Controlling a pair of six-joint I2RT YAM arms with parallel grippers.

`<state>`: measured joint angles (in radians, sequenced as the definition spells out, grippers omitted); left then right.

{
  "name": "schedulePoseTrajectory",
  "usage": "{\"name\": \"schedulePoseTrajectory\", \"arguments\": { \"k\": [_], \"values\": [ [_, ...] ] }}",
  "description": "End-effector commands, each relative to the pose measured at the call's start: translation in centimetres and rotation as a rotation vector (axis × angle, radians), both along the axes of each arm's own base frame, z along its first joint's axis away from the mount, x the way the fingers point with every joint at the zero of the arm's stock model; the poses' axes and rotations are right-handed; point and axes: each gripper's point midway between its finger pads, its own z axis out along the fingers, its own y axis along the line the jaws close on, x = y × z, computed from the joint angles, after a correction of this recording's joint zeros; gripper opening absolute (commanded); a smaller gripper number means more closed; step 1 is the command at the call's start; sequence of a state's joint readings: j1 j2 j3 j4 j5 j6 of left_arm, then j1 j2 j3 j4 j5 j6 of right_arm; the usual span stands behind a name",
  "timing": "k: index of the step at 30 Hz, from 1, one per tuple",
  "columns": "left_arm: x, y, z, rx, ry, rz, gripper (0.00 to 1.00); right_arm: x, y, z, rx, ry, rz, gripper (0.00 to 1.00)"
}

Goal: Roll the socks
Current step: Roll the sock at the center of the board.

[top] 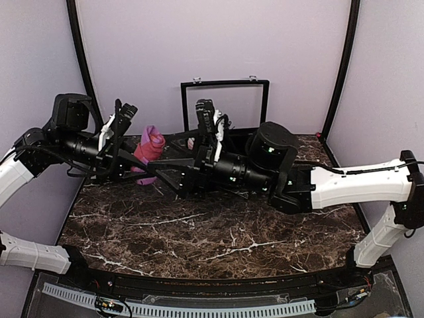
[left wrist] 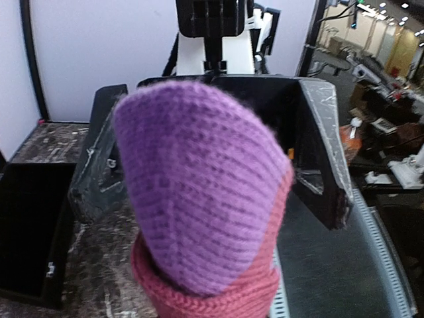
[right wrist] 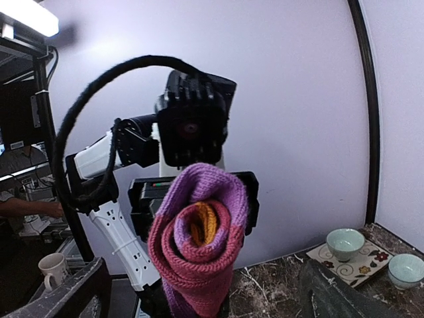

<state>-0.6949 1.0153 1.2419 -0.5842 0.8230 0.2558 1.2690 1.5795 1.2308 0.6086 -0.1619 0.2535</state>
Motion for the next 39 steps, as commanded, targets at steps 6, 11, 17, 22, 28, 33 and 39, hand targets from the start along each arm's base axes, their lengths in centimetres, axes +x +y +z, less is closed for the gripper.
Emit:
{"name": "schedulePoseTrajectory", "arguments": {
  "k": [6,11,17,22,28,33,39],
  "values": [
    [-6.0,0.1,3.8,-0.123,0.302,-0.381,0.0,-4.4,-1.3,3.8,0.054,-0.163,0.2,0.85],
    [-6.6,0.4,4.1,-0.135,0.315,-0.418,0.0,-3.5,-0.4,4.4,0.029,-0.168,0.226,0.82],
    [-7.0,0.6,4.1,-0.135,0.308,-0.429,0.0,-3.5,1.5,4.2,0.005,-0.145,0.324,0.68],
    [-7.1,0.8,4.4,-0.139,0.301,-0.433,0.0,-4.3,2.5,3.5,-0.015,-0.137,0.399,0.5],
    [-6.5,0.7,4.1,-0.127,0.258,-0.387,0.0,-5.2,1.7,3.5,0.003,-0.146,0.456,0.3],
    [-3.5,0.1,3.0,-0.074,0.125,-0.211,0.0,-3.1,2.2,3.3,-0.03,-0.101,0.345,0.0],
    [1.0,0.4,0.5,0.025,-0.051,0.037,0.35,-0.2,2.7,2.3,-0.089,-0.067,0.085,0.0]
  ]
}}
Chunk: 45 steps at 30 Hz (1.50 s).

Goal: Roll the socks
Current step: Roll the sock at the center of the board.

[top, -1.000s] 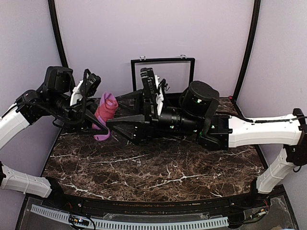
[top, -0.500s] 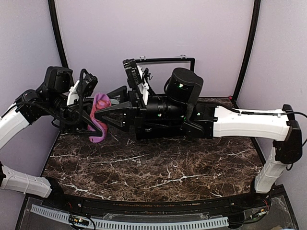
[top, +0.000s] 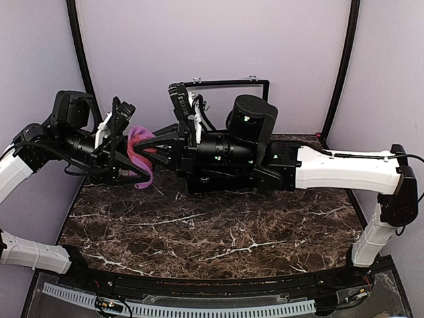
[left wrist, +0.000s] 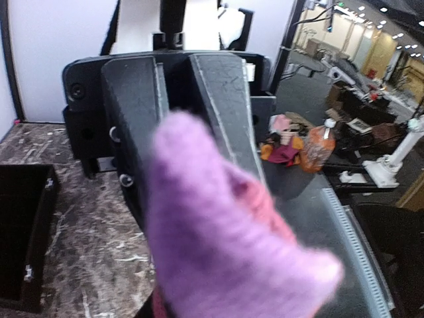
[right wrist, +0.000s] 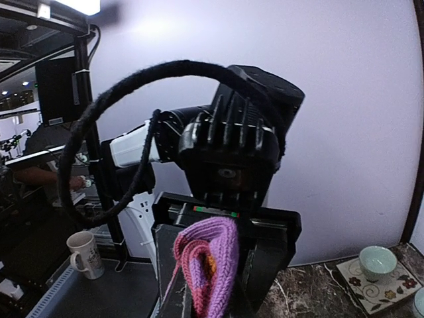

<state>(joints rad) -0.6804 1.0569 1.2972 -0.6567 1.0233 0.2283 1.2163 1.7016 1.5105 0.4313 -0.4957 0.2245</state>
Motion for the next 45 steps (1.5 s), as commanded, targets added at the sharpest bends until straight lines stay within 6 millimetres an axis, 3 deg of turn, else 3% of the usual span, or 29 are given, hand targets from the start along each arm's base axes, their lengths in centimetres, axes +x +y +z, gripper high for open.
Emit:
{"name": "schedulePoseTrajectory", "arguments": {
  "k": [1,4,6,14,18,20,24,29,38,42,45],
  "values": [
    [4.0,0.6,-0.9,0.065,-0.204,0.212,0.33,1.8,0.3,-0.7,-0.047,0.008,-0.211,0.0],
    [5.5,0.9,-1.3,0.09,-0.258,0.288,0.07,1.9,0.8,-1.1,-0.048,0.012,-0.259,0.0],
    [5.7,1.1,-1.4,0.096,-0.278,0.296,0.0,2.1,1.2,-1.5,-0.05,0.022,-0.282,0.0],
    [5.8,1.6,-1.7,0.104,-0.292,0.33,0.0,1.8,1.2,-2.2,-0.085,0.027,-0.262,0.1],
    [5.1,1.5,-1.5,0.092,-0.263,0.299,0.0,1.2,0.5,-2.7,-0.096,0.027,-0.209,0.31],
    [4.3,1.4,-1.4,0.082,-0.238,0.259,0.0,0.8,-0.1,-2.4,-0.078,0.031,-0.173,0.36],
    [3.9,1.1,-1.1,0.073,-0.206,0.236,0.0,0.1,-0.8,-2.1,-0.09,0.01,-0.134,0.41],
    [3.9,0.8,-0.4,0.054,-0.17,0.228,0.0,-0.4,-0.1,-2.8,-0.125,-0.001,-0.097,0.48],
    [3.4,0.6,0.0,0.038,-0.142,0.199,0.0,1.0,0.9,-3.6,-0.153,-0.019,-0.146,0.42],
    [3.4,0.7,0.2,0.037,-0.145,0.202,0.0,1.0,0.8,-3.9,-0.162,-0.032,-0.147,0.5],
    [3.5,0.7,0.2,0.037,-0.146,0.207,0.0,1.4,0.8,-4.1,-0.172,-0.031,-0.165,0.47]
  ]
}}
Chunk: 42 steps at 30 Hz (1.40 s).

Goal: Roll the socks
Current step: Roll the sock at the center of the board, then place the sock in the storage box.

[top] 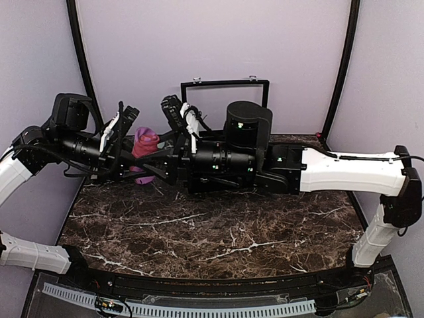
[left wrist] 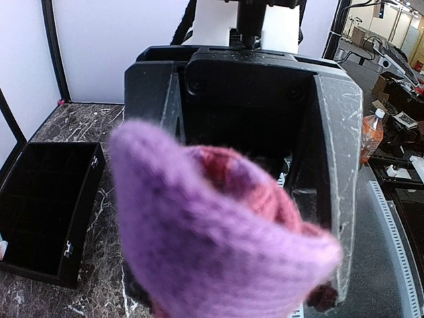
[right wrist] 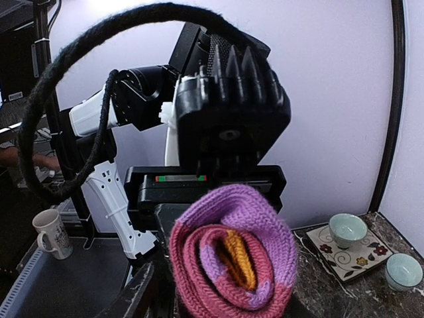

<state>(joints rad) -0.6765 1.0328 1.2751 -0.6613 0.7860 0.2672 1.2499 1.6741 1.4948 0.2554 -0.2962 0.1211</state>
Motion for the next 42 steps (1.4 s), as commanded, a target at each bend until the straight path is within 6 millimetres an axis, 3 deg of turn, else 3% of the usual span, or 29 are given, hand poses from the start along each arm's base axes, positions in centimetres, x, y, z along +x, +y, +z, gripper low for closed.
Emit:
{"name": "schedulePoseTrajectory", "arguments": {
  "k": [1,4,8,13,14,17,19,23,28,32,37,42],
  "values": [
    [0.1,0.1,2.0,-0.048,-0.043,0.004,0.0,0.2,0.5,-1.0,-0.04,-0.002,-0.006,0.43],
    [0.0,0.1,2.1,-0.051,-0.042,-0.003,0.0,0.9,0.6,-1.1,-0.046,0.005,-0.027,0.3],
    [0.0,0.2,2.2,-0.052,-0.049,0.002,0.0,1.8,0.5,-0.8,-0.039,0.014,-0.07,0.0],
    [0.6,0.3,2.5,-0.044,-0.064,0.034,0.01,2.7,0.1,-1.4,-0.059,0.004,-0.125,0.0],
    [1.1,0.3,2.4,-0.033,-0.07,0.061,0.12,3.0,-0.1,-1.7,-0.062,0.005,-0.141,0.0],
    [2.6,0.6,1.6,0.008,-0.083,0.134,0.7,4.0,-0.6,-2.7,-0.075,0.0,-0.191,0.0],
    [3.0,0.7,0.4,0.055,-0.082,0.148,0.94,5.2,-1.0,-3.5,-0.087,0.005,-0.233,0.0],
    [5.5,2.1,-3.5,0.225,-0.069,0.246,0.98,9.4,-3.0,-6.2,-0.14,0.033,-0.362,0.0],
    [11.8,7.8,-7.3,0.307,-0.031,0.442,0.98,16.5,-6.5,-9.1,-0.21,0.025,-0.578,0.0],
    [17.0,13.2,-10.5,0.341,0.092,0.612,0.99,22.3,-8.2,-11.0,-0.267,0.002,-0.681,0.0],
    [20.4,17.4,-13.9,0.348,0.196,0.722,0.99,29.0,-7.6,-13.6,-0.291,0.004,-0.71,0.0],
    [21.1,18.0,-16.0,0.355,0.219,0.731,0.99,34.5,-6.2,-16.1,-0.339,-0.025,-0.7,0.0]
  ]
}}
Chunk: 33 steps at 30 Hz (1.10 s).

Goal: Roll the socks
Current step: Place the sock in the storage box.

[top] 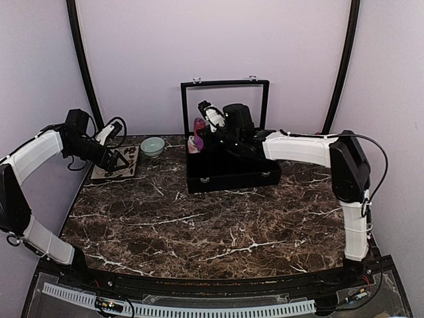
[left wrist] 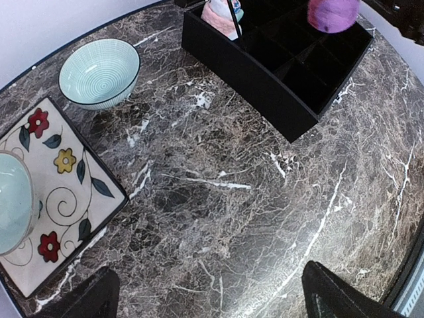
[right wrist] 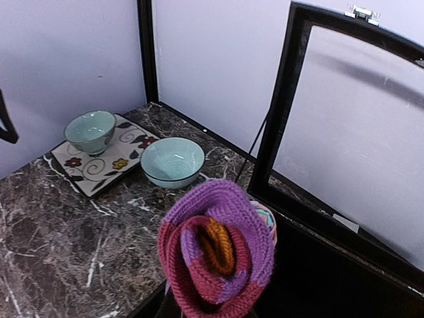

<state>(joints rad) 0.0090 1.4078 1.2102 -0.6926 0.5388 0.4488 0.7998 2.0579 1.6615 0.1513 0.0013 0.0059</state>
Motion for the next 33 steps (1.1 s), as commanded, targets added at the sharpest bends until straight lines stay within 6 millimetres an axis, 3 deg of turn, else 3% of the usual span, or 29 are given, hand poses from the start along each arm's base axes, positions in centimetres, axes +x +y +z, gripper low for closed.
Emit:
{"name": "schedulePoseTrajectory", "arguments": {
  "k": [1,7,14,33],
  "values": [
    [0.0,-0.5,-0.1,-0.028,-0.034,-0.032,0.99,3.6,1.2,-0.4,-0.028,-0.054,0.037,0.0],
    [0.2,-0.3,-1.3,-0.02,-0.014,-0.035,0.99,6.8,1.5,-3.6,-0.023,-0.02,0.059,0.0],
    [0.8,-0.2,-1.7,-0.022,-0.002,-0.021,0.99,5.6,2.1,-7.6,-0.046,0.048,0.135,0.0],
    [1.3,0.1,-2.3,-0.008,-0.002,-0.006,0.99,5.3,3.5,-13.0,-0.091,0.126,0.187,0.0]
  ]
}}
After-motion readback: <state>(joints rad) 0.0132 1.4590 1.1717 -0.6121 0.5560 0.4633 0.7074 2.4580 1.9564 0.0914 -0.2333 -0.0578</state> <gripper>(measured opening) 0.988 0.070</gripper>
